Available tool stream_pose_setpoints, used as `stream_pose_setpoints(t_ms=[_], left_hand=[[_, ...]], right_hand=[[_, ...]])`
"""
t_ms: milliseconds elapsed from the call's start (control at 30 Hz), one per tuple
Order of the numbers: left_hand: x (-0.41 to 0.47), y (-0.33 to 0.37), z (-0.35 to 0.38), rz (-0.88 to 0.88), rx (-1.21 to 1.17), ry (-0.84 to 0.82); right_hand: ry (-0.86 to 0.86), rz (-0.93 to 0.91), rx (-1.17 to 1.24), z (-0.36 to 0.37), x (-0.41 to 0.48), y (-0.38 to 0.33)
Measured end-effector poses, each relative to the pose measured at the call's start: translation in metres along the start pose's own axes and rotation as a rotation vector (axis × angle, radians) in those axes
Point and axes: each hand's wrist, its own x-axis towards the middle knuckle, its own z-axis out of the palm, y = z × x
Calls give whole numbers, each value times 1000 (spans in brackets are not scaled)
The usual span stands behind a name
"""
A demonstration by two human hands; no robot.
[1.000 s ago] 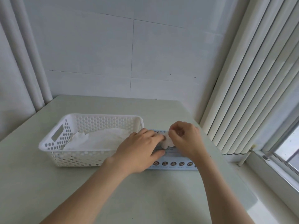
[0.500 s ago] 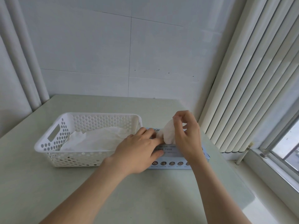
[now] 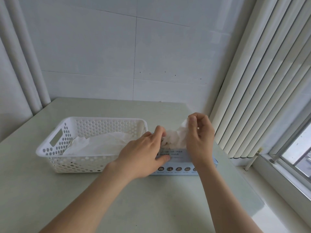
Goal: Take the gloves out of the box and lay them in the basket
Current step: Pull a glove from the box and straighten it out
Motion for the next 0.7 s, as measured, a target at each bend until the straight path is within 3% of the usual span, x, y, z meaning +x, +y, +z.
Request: stream_pose_setpoints(t_ms=[100, 267, 500, 700], left_hand=[[-1, 4, -1, 5, -4, 3], [4, -1, 2, 42, 56, 144], [11, 9, 2, 18, -166, 337], [23, 15, 4, -15, -207, 444]], right_hand=[[-163, -34, -48, -1, -1, -5], [-392, -17, -46, -7, -1, -14], [-461, 224, 113, -10, 0, -18], [-454, 187, 32, -14, 3, -13]])
